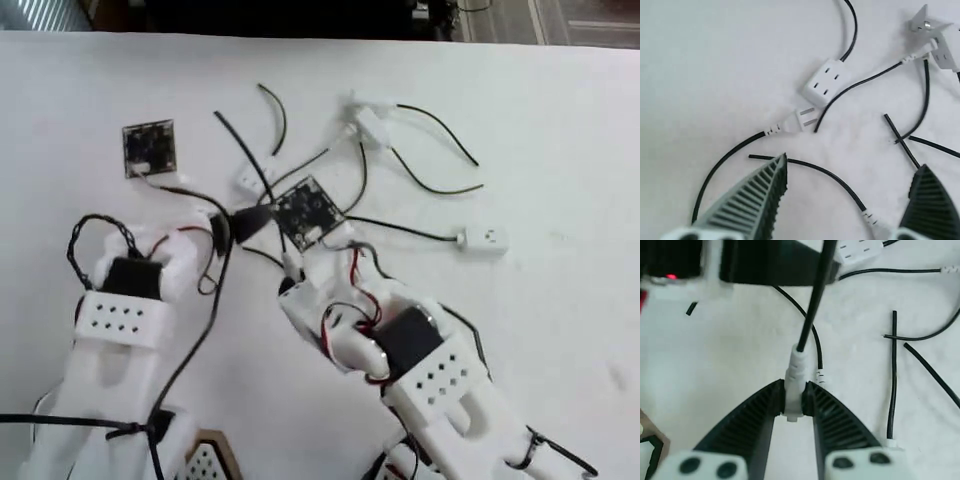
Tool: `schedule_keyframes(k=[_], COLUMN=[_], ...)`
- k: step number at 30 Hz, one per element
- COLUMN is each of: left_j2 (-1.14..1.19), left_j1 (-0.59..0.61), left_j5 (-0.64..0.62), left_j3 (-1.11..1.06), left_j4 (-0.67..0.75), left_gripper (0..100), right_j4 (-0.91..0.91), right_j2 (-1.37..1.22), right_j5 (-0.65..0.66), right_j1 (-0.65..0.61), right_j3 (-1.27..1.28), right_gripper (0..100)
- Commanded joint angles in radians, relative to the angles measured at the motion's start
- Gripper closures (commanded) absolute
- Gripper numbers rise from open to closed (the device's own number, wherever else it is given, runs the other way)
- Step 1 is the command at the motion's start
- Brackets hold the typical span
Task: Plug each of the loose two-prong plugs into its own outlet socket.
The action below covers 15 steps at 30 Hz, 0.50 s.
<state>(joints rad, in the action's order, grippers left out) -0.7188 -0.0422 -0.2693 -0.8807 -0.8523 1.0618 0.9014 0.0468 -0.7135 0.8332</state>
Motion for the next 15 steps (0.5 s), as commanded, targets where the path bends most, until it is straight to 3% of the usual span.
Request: schedule_keyframes(k=[1,7,15], left_j2=[-0.039,-0.070,-0.383], left_j1=[-0.054,-0.096,-0.217], left_j5=[-0.011,-0.002,0.080], left_j3=[0.044,0.048,-0.092], left_j4=[0.009,-0.058,-0.107], left_gripper=[62,62,62], right_j4=[-0.064,-0.136,-0.165], right_j2=[0.059,0.065,0.065], right_j5=[-0.008,-0.008,-0.012], right_j1=[-0.002,0.001,0.044], right_j3=[0.034,0.091,0.106], right_gripper=[98.1,98.1,98.1])
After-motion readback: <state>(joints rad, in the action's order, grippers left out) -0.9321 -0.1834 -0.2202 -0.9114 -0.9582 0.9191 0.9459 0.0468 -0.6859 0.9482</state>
